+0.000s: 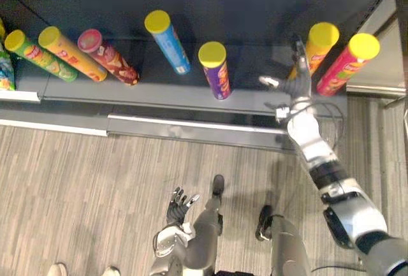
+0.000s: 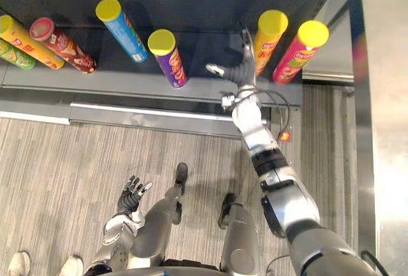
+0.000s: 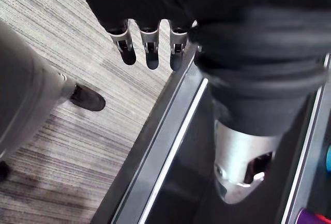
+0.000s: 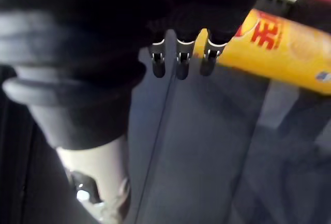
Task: Put the gum and the chips on the shelf.
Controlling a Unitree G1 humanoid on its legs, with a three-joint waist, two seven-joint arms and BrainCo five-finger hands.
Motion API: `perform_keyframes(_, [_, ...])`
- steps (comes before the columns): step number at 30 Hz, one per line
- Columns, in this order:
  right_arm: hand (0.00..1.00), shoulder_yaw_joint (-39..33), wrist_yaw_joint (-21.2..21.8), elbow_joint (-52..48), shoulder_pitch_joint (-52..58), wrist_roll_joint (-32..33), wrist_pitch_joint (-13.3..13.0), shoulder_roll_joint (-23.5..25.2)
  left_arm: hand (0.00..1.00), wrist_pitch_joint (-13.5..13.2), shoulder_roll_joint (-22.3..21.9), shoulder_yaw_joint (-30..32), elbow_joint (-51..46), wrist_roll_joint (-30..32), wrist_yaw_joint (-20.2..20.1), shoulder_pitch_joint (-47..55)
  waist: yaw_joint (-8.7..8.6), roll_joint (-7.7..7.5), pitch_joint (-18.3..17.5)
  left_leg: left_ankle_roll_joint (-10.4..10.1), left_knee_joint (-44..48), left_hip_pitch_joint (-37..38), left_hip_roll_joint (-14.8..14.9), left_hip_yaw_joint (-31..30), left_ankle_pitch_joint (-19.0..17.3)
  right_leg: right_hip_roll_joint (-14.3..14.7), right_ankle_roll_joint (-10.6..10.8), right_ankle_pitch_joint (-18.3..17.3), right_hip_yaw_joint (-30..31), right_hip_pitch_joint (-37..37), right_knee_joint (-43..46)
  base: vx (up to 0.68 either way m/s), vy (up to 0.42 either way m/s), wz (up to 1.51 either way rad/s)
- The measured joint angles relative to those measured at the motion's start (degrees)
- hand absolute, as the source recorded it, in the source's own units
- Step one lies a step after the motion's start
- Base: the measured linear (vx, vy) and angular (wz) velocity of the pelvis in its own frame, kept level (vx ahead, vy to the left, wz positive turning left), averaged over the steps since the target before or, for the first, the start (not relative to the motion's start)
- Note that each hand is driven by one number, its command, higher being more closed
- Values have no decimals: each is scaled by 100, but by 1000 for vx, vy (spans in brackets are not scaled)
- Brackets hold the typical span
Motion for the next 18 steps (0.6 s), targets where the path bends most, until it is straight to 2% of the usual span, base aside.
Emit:
perform_keyframes(5, [0,-65,426,-879,1625,-2,61,254,0,221,46,373,383,386,-3,245,-102,-88,-584,-2,-143,282,33,20,-2,126,109,300,26,563,-813,117,29,-8])
perform_keyframes(7, [0,-50,600,-1202,2216,-13,125,377,0,340,57,503,483,465,30,432,-204,-97,-826,-2,-228,352,31,37,-3,147,138,390,69,666,-1017,87,37,-15])
perform_keyframes(10, [0,-51,889,-1329,2942,-4,133,401,0,472,55,676,705,574,77,575,-235,-116,-1006,-13,-239,460,25,77,-19,163,165,515,185,804,-1233,14,39,-19])
perform_keyframes(12, [0,10,1187,-1354,3571,-4,134,405,0,527,56,844,812,582,89,663,-257,-115,-1154,47,-246,611,54,136,-157,195,168,535,244,942,-1339,-48,41,-16])
perform_keyframes(13, [0,138,1363,-1403,3887,13,144,405,0,533,60,938,888,586,92,709,-311,-159,-1261,53,-247,674,58,196,-177,201,176,541,301,973,-1360,-56,30,-26])
perform_keyframes(14, [0,283,1629,-1428,4157,76,192,424,0,551,65,1037,937,592,108,762,-355,-181,-1395,44,-259,721,78,246,-213,228,180,557,385,1004,-1431,-58,25,-29])
perform_keyframes(18, [0,402,2187,-1288,4830,385,515,532,0,561,74,1113,1179,599,96,826,-514,-161,-1659,30,-283,793,129,378,-283,291,185,660,521,1102,-1644,-44,21,-22])
